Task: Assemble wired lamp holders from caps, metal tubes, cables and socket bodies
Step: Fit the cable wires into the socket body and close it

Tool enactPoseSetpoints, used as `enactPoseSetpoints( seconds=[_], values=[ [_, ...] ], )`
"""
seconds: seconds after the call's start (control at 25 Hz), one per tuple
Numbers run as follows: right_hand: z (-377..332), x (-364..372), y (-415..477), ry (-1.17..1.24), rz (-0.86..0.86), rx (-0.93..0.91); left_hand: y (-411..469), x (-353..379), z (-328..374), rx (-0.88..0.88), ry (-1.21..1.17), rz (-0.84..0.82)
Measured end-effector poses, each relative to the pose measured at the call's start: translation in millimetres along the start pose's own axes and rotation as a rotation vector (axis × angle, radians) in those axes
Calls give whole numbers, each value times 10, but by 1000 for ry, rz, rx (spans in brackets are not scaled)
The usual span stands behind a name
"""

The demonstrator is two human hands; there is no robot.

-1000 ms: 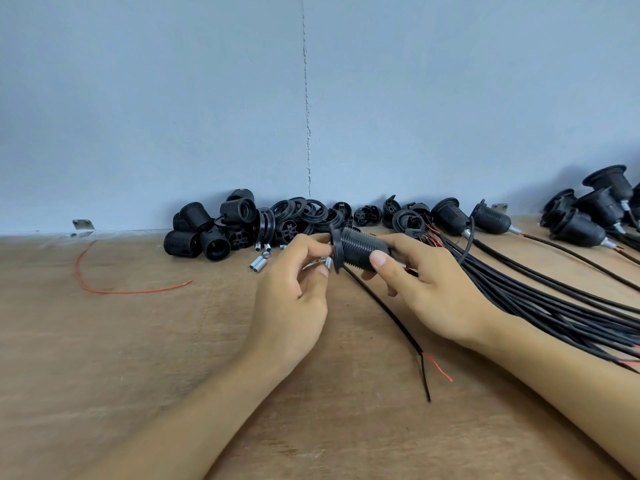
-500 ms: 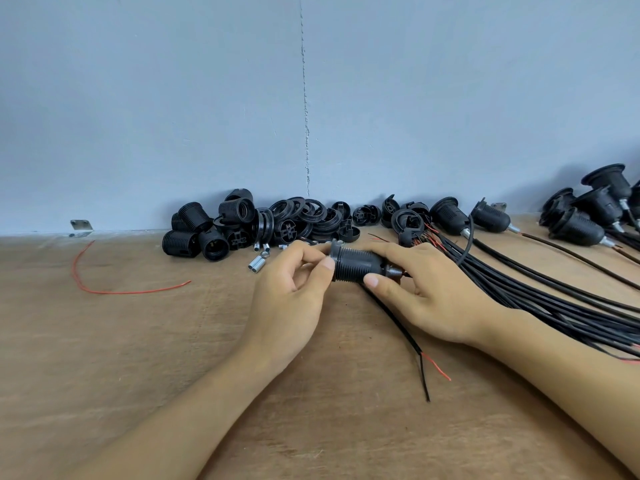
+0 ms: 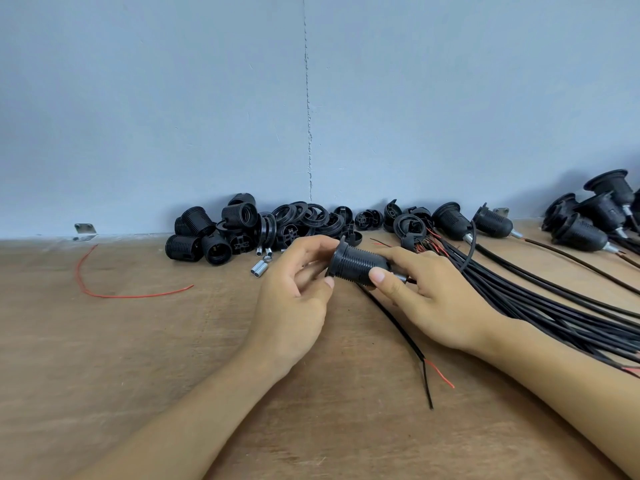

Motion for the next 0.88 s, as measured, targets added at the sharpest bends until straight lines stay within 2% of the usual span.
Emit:
enactPoseSetpoints(
  seconds=[0.32,0.52,0.72,0.88],
  values=[
    [14,16,-6,72,18,14,-21,32,-8,-44,-1,-6],
    [36,10,6,18,25,-28,3,36,25,-81,-83,19],
    [5,-2,-22,-23,41,-97,4,14,-54,-173,-26,66],
    [-31,-18,-30,-61,33,-106,1,15,-55,-226,-58,-10]
  ],
)
Point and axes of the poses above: each hand's wrist, its own y-axis towards the middle knuckle, its own x-axis out of the palm, z = x × y, the point moved 1 cm from there along y, towards the middle knuckle, and after that the axes turned 14 degrees about x, right-handed, at the moved point
